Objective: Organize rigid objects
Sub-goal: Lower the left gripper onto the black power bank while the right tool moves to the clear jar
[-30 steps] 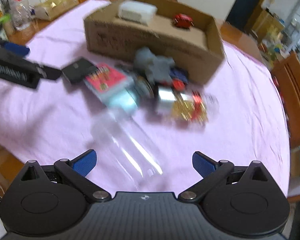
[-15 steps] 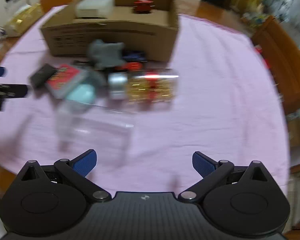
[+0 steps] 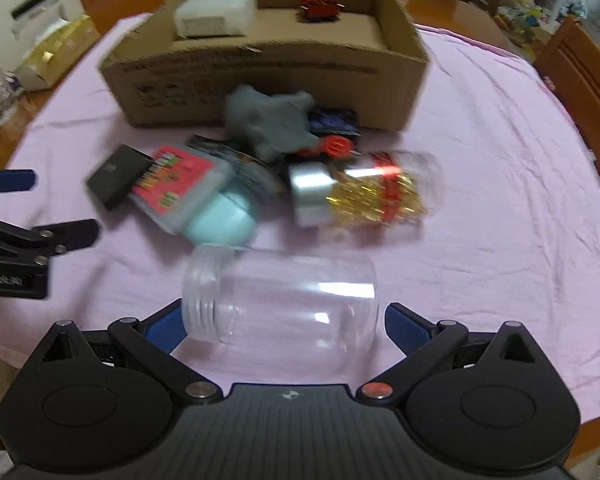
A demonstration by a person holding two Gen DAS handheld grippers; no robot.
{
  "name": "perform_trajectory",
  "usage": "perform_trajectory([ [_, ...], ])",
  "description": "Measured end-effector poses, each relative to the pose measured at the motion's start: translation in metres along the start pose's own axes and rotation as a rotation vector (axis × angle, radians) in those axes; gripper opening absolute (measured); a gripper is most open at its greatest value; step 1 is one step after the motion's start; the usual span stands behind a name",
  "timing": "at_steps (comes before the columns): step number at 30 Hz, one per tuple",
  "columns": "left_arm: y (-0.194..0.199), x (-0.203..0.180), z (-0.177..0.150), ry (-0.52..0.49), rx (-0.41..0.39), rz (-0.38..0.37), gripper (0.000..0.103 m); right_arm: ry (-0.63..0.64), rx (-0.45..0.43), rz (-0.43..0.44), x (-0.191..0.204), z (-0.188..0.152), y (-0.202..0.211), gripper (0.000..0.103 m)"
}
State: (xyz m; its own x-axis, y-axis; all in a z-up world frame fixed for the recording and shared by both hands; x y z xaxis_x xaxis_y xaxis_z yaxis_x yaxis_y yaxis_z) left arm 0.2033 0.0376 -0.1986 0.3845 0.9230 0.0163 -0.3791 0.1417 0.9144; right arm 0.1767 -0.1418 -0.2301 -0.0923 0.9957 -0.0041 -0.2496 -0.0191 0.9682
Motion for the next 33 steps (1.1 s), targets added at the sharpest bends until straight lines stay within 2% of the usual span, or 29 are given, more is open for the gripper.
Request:
perform_trajectory([
  [2,-0.004,0.000,0.002,0.000,0.009,-0.010,0.102,0.002,0.012,-0.041,-0.011,-0.005,-0.005,0.103],
  [5,-0.006,0.001,0.012,0.003,-0.006,-0.031,0.102,-0.014,0.023,-0.035,-0.018,-0.009,-0.008,0.103],
  [12,-0.021,0.009,0.038,-0.017,-0.042,-0.031,0.102,-0.015,0.026,-0.039,-0.020,-0.011,-0.012,0.103],
  [14,-0.025,0.015,0.040,0.000,-0.036,-0.029,0.102,-0.016,0.026,-0.036,-0.021,-0.011,-0.013,0.103],
  [18,-0.033,0.038,0.040,0.039,-0.019,0.031,0.103,-0.013,0.030,-0.031,-0.021,-0.011,-0.013,0.103],
  [22,-0.038,0.045,0.037,0.059,-0.005,-0.007,0.103,-0.007,0.043,-0.035,-0.021,-0.013,-0.018,0.103],
  [25,-0.044,0.041,0.036,0.002,0.032,-0.004,0.103,-0.008,0.043,-0.017,-0.020,-0.014,-0.020,0.103],
  [27,-0.043,0.036,0.038,-0.044,0.021,-0.005,0.102,-0.021,0.046,-0.004,-0.022,-0.013,-0.021,0.103],
  [33,-0.047,0.039,0.043,-0.050,0.030,-0.028,0.103,-0.015,0.033,-0.002,-0.020,-0.015,-0.021,0.103],
])
Point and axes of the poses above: each gripper's, at about its wrist camera, not at the fingertips, and y roughly against the way its jaws point, x to its left, z to its top, the point moved 10 cm from there along -y, roughly the way its jaws point, and after that the axes turned 9 degrees about x, right-handed, at the moved point
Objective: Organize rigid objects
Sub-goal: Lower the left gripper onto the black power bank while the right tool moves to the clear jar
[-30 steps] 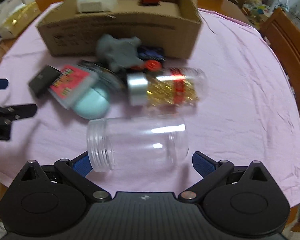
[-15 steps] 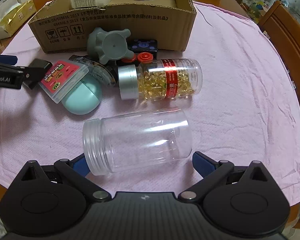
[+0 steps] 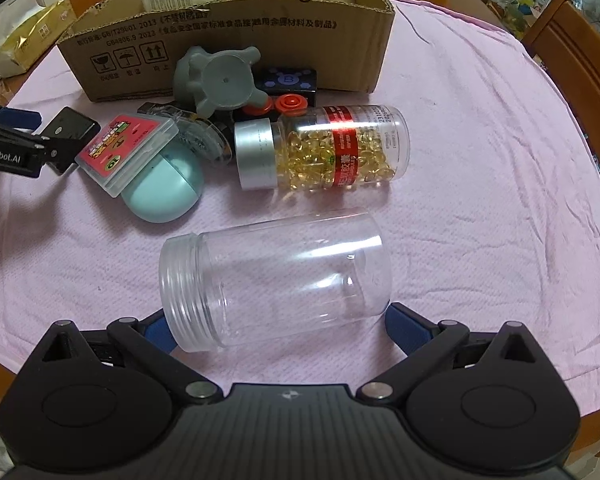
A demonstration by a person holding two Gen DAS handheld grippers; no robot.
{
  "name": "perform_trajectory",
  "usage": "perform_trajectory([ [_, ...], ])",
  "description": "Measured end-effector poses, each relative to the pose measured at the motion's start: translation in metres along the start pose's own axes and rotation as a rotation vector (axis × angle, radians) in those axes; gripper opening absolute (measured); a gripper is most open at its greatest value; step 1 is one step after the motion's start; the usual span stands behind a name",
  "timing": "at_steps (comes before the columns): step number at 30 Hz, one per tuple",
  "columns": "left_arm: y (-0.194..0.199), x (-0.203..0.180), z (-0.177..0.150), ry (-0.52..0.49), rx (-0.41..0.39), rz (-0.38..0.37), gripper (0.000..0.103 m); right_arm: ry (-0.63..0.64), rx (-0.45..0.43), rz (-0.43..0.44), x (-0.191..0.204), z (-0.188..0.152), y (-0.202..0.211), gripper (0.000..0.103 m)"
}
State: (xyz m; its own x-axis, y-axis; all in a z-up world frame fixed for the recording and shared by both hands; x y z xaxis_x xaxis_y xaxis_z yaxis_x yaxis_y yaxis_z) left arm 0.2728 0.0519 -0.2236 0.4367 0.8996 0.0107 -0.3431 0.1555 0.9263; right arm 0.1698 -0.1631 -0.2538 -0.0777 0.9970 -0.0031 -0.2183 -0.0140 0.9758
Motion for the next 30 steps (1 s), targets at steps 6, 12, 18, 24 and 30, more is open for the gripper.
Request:
perform_trajectory([
  [6,-0.001,0.000,0.002,0.005,0.004,0.003,0.103,-0.006,-0.006,-0.001,0.000,-0.001,0.001,0.103],
  [12,0.000,-0.002,0.000,0.024,-0.004,0.014,0.101,-0.006,-0.017,0.000,0.001,-0.002,0.003,0.103],
  [18,0.008,-0.013,-0.001,-0.002,-0.030,-0.002,0.082,-0.006,-0.023,0.000,0.000,-0.003,0.004,0.103],
  [24,0.012,-0.017,-0.002,0.005,-0.034,0.001,0.069,-0.007,-0.027,0.001,0.000,-0.003,0.005,0.103],
  [30,0.017,-0.014,-0.014,0.030,-0.008,0.008,0.069,-0.003,-0.031,0.001,0.001,-0.003,0.005,0.103],
])
Point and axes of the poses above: each gripper's, at about its wrist camera, not at the fingertips, and y roughly against the way its jaws point, x to its left, z to its top, the point moved 10 cm from there along -y, roughly the way its jaws point, and after that the axes turned 9 degrees about x, right-handed, at the moved point
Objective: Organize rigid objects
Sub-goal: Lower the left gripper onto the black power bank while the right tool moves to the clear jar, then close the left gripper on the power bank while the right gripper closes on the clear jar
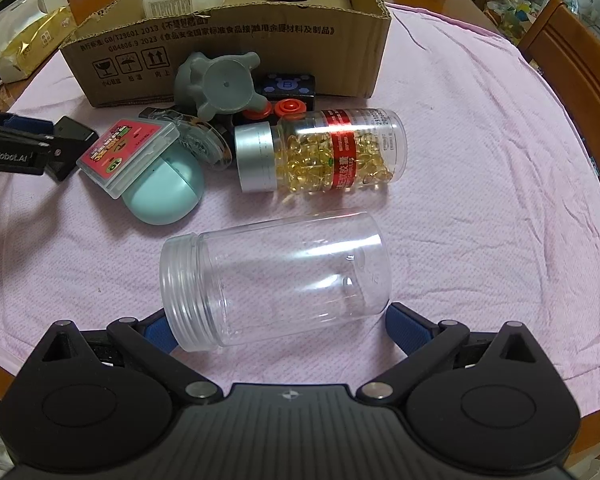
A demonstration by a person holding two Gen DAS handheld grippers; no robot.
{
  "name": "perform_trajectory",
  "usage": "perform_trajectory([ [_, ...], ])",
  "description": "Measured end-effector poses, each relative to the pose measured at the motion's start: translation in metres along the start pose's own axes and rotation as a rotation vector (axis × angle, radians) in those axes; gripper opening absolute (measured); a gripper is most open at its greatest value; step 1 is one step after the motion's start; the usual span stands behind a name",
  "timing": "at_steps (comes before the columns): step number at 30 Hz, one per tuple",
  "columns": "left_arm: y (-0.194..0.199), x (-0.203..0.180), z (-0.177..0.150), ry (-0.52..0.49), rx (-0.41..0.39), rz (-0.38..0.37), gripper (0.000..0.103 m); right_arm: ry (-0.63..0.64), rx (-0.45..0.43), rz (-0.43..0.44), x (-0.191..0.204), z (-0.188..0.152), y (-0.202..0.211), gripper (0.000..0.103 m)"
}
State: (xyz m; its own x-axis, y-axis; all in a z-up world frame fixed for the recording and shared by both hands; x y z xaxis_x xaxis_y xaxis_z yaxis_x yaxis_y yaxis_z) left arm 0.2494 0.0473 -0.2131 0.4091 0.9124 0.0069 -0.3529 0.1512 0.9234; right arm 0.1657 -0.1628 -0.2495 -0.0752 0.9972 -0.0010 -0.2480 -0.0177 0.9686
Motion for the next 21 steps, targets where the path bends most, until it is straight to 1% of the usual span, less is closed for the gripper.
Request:
perform_trajectory([
  [5,0.004,0.004,-0.008,0.000,0.016,0.000,0.069,0.004,0.009,0.001,0.000,0.001,0.000,0.103],
  [7,0.003,0.005,-0.008,-0.002,0.021,-0.001,0.069,0.012,0.014,0.000,0.000,0.002,0.000,0.103],
  [9,0.003,0.005,-0.008,-0.004,0.020,0.001,0.071,0.023,0.011,-0.021,-0.001,0.005,0.002,0.103],
  [12,0.002,0.005,-0.007,-0.006,0.019,0.003,0.072,0.042,0.013,-0.013,-0.001,0.010,0.006,0.103],
  [14,0.001,0.005,-0.006,-0.009,0.023,0.003,0.073,0.060,0.008,-0.022,0.000,0.013,0.009,0.103],
  [16,0.000,0.005,-0.005,-0.012,0.031,0.000,0.073,0.080,0.001,-0.033,0.001,0.017,0.012,0.103],
  [20,-0.001,0.004,-0.004,-0.026,0.046,-0.004,0.073,0.103,-0.002,-0.024,0.007,0.021,0.015,0.103],
  [21,-0.001,0.004,-0.004,-0.026,0.051,-0.006,0.073,0.113,0.000,-0.025,0.007,0.022,0.015,0.102],
])
Point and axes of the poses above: each gripper's, at about its wrist camera, not at the fingertips, and y roughly against the way its jaws point, x to its left, z to its top, the point moved 10 cm from there along -y, roughly the way its jaws point, and after that the axes turned 9 degrees about x, right-handed, at the moved point
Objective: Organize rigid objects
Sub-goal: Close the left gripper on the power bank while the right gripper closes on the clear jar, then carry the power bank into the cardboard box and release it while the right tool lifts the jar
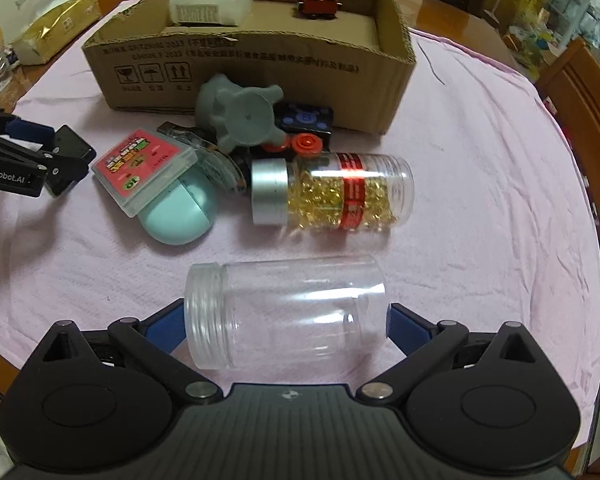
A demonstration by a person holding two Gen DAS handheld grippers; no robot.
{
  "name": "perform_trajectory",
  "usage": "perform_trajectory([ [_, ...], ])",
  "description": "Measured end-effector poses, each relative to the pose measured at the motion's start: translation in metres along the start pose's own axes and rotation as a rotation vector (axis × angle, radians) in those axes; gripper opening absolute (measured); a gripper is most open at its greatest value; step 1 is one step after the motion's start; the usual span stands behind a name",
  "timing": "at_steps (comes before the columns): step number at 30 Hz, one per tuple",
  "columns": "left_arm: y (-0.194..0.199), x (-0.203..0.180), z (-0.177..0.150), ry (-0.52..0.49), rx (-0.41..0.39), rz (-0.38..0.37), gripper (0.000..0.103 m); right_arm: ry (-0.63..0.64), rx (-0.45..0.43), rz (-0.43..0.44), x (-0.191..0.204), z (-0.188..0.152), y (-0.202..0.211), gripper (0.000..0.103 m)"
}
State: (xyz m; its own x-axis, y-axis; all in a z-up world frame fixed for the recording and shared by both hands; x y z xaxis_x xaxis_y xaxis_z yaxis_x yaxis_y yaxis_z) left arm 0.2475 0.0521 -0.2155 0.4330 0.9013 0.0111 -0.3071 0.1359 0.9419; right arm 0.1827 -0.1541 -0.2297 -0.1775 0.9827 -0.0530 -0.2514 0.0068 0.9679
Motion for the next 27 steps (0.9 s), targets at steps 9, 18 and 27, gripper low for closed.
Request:
perform_trajectory([
  [9,-0.001,-0.002,0.002,-0.006,0.026,-0.003,0.069,0.049,0.027,0.006,0.002,0.002,-0.002,0.096],
  [18,0.009,-0.009,0.000,-0.041,0.040,-0.009,0.069,0.099,0.013,0.026,0.001,0.009,0.011,0.096],
  [27,0.056,-0.021,0.012,-0.086,-0.008,-0.034,0.069,0.181,-0.044,0.057,-0.004,0.029,0.038,0.096],
])
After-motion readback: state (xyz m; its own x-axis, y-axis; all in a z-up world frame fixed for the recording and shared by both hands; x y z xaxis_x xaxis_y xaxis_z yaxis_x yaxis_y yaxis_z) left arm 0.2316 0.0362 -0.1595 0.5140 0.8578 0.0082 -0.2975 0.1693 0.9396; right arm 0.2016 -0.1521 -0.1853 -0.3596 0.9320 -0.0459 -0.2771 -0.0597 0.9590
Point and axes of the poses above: each gripper's, at about its wrist camera, not at the fingertips, and y roughly against the way its jaws point, x to its left, z to its top, the point moved 10 cm from there along -y, roughly the way its jaws point, and after that the axes turned 9 degrees about x, right-handed, at the moved point
